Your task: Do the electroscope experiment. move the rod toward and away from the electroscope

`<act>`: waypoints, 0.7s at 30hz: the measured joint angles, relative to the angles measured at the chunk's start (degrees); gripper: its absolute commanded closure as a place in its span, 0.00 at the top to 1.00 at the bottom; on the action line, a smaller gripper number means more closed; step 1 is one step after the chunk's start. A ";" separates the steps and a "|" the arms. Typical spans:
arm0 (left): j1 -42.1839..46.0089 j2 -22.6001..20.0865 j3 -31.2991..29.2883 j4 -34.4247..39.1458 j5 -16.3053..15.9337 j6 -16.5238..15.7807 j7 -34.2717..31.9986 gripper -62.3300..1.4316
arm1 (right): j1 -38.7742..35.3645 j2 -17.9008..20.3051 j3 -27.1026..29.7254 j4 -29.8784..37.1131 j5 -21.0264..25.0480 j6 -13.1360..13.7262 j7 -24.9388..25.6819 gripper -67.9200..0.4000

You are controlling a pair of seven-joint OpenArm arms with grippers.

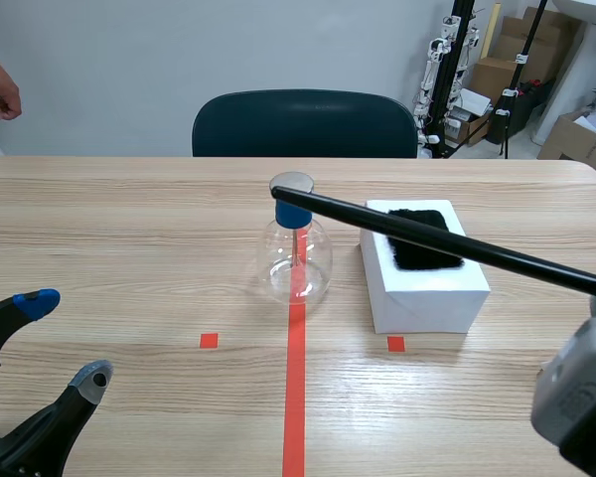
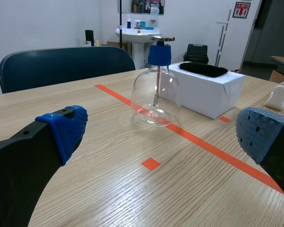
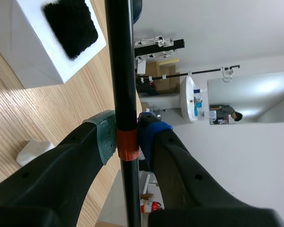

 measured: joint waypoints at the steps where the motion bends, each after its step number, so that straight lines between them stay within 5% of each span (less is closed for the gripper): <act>1: 0.00 0.00 0.00 0.00 0.00 0.00 0.00 1.00 | 0.00 0.02 0.00 0.00 0.37 0.00 0.00 0.16; 21: 0.00 0.00 0.00 0.00 0.00 0.00 0.00 1.00 | 0.02 0.02 0.00 0.00 1.42 0.00 0.00 0.16</act>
